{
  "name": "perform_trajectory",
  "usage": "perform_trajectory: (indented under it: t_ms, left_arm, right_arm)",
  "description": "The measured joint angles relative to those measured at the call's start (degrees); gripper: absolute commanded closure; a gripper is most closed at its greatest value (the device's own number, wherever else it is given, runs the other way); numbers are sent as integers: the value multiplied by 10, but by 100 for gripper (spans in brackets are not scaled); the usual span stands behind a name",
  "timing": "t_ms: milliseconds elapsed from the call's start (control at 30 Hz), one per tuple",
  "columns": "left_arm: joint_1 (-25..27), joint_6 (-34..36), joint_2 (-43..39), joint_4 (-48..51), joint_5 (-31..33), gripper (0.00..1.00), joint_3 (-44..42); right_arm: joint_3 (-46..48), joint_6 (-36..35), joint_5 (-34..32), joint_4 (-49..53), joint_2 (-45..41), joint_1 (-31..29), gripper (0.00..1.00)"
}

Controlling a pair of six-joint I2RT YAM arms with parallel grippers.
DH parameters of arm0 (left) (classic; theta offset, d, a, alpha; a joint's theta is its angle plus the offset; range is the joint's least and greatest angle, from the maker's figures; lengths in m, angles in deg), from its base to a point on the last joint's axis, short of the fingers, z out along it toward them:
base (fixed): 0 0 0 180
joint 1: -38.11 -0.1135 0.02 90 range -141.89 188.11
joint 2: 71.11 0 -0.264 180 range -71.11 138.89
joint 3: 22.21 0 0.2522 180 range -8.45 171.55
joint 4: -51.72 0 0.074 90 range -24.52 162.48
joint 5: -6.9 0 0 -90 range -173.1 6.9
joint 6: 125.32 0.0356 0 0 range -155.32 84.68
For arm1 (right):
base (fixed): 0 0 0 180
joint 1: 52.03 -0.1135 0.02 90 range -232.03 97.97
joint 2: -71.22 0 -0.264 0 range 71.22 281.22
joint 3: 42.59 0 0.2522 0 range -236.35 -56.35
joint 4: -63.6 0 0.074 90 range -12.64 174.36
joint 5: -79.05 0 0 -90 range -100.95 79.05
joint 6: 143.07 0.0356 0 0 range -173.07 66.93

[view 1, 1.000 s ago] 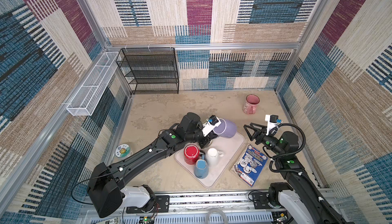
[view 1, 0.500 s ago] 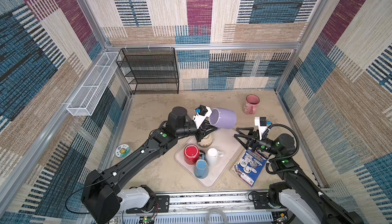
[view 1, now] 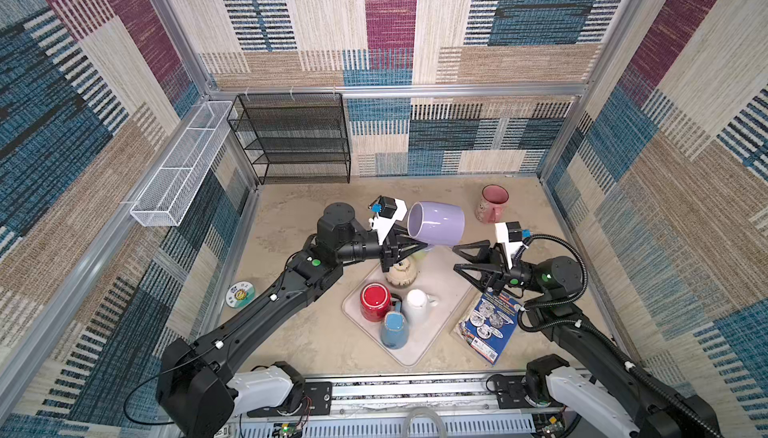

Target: Turn the mug right side up

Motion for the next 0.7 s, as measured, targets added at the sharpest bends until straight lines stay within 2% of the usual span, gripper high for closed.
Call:
perform_trajectory:
  t_ms: [267,500,700]
  left_arm:
    - [-3,-20,0,-23,-34,100,12]
    - [-4,-48,6,-56,-53,100,14]
    - [-4,-68,14,-82,-62,100,14]
  right_arm:
    - [-44,16,2,-34,41,-13,36]
    - [-76,23,6,-55,63,-25,48]
    - [-95,25,11,-57,76,-31,51]
